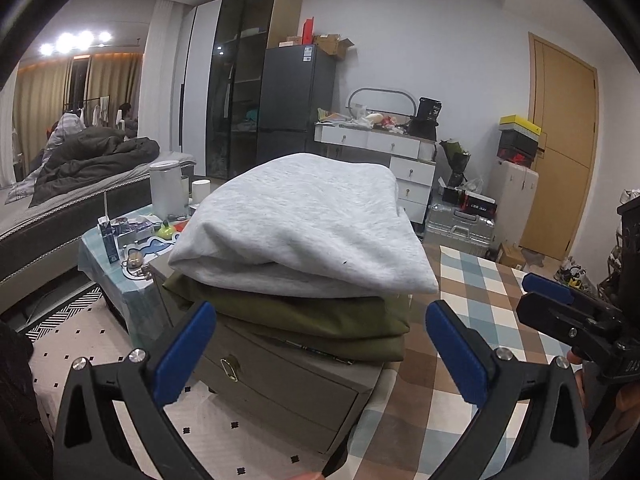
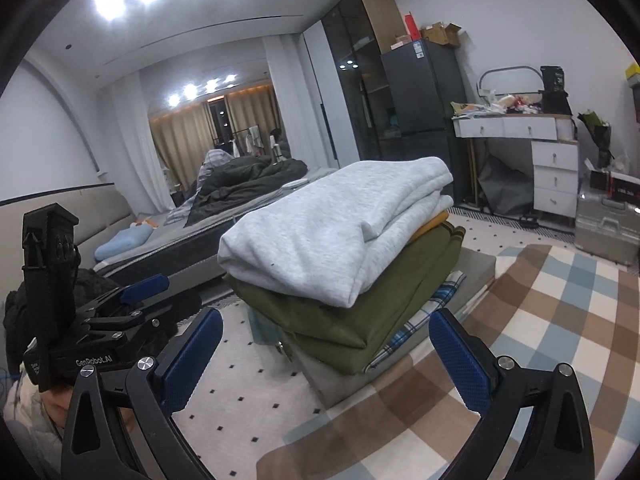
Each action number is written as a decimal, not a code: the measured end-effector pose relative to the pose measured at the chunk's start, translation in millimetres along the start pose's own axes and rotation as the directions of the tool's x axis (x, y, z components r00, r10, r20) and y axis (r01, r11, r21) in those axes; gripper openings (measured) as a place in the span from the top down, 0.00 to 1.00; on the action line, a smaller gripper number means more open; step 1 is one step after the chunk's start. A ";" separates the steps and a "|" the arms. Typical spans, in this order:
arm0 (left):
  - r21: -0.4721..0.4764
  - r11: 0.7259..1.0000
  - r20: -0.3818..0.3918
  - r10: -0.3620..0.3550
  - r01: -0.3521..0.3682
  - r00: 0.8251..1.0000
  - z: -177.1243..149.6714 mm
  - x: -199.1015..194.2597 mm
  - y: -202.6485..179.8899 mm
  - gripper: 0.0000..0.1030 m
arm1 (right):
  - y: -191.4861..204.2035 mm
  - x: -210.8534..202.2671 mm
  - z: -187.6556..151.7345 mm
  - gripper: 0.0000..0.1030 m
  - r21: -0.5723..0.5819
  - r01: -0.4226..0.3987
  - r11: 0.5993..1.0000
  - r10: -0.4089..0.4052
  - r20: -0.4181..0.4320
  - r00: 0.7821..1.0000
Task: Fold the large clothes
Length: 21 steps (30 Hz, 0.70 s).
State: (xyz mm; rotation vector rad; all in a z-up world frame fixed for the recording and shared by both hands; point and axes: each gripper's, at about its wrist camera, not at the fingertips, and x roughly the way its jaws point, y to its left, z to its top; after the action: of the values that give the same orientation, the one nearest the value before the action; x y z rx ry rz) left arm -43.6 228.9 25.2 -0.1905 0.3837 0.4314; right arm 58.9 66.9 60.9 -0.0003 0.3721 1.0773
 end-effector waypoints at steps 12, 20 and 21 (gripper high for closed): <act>0.000 1.000 0.001 0.010 -0.010 1.000 -8.3 -5.7 -8.5 0.01 | -0.2 -3.5 -0.8 0.00 -0.004 -0.001 1.000 0.001 0.009 1.000; 0.002 1.000 0.008 0.015 -0.015 1.000 -8.2 -7.3 -10.6 0.01 | -1.4 -4.2 -0.4 0.00 -0.002 -0.002 1.000 0.002 0.019 1.000; 0.001 1.000 0.008 0.013 -0.013 1.000 -8.1 -7.4 -10.2 0.01 | -1.7 -4.2 -0.4 0.00 -0.002 -0.003 1.000 0.003 0.020 1.000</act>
State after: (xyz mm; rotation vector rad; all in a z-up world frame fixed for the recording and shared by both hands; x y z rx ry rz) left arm -47.9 214.9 21.7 -0.1853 0.3772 0.4450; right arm 58.5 62.5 61.5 0.0088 0.3529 1.0796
